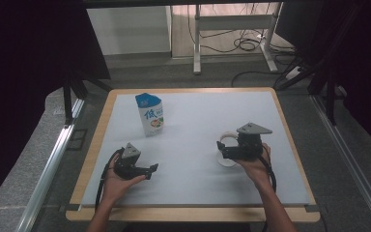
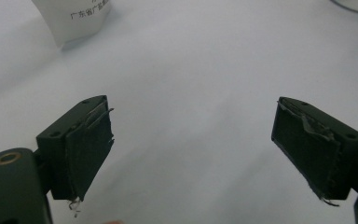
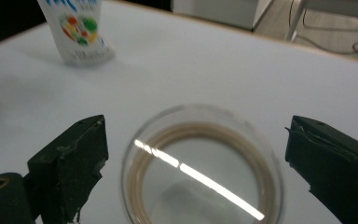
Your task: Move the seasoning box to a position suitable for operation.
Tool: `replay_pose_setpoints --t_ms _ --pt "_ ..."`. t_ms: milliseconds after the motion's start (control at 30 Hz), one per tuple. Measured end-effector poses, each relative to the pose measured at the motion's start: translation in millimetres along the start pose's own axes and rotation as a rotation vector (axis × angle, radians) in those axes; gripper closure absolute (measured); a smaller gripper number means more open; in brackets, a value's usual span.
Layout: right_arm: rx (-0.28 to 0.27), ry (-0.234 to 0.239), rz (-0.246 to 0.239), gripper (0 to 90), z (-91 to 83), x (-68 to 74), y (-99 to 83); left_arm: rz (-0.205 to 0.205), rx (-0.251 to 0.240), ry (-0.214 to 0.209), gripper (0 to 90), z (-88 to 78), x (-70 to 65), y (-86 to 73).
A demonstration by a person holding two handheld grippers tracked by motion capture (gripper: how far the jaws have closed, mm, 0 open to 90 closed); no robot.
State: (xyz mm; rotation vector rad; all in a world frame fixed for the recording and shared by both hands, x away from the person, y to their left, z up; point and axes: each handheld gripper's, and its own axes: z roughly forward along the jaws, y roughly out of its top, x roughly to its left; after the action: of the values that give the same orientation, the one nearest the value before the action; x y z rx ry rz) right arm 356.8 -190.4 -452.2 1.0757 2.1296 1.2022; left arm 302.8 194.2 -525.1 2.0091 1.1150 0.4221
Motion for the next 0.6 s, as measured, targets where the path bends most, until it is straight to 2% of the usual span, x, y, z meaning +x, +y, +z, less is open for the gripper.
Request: replay_pose_setpoints --t_ms 167,300,433,600 --pt "-0.096 0.018 0.017 11.8 -25.0 -7.3 13.3 0.000 -0.014 -0.002 12.1 -1.2 0.2 0.1" --pt "-0.148 0.023 0.037 28.2 -38.6 -18.2 8.3 -0.006 -0.016 -0.001 12.3 -1.9 0.9 -0.5" --pt "-0.168 0.063 0.049 40.5 -46.2 -22.6 -2.0 -0.005 -0.013 0.004 12.6 -2.6 2.4 -0.6" --pt "-0.167 0.061 0.055 47.9 -48.9 -23.2 -15.1 -0.004 -0.008 0.005 12.5 -0.6 1.6 -0.9"
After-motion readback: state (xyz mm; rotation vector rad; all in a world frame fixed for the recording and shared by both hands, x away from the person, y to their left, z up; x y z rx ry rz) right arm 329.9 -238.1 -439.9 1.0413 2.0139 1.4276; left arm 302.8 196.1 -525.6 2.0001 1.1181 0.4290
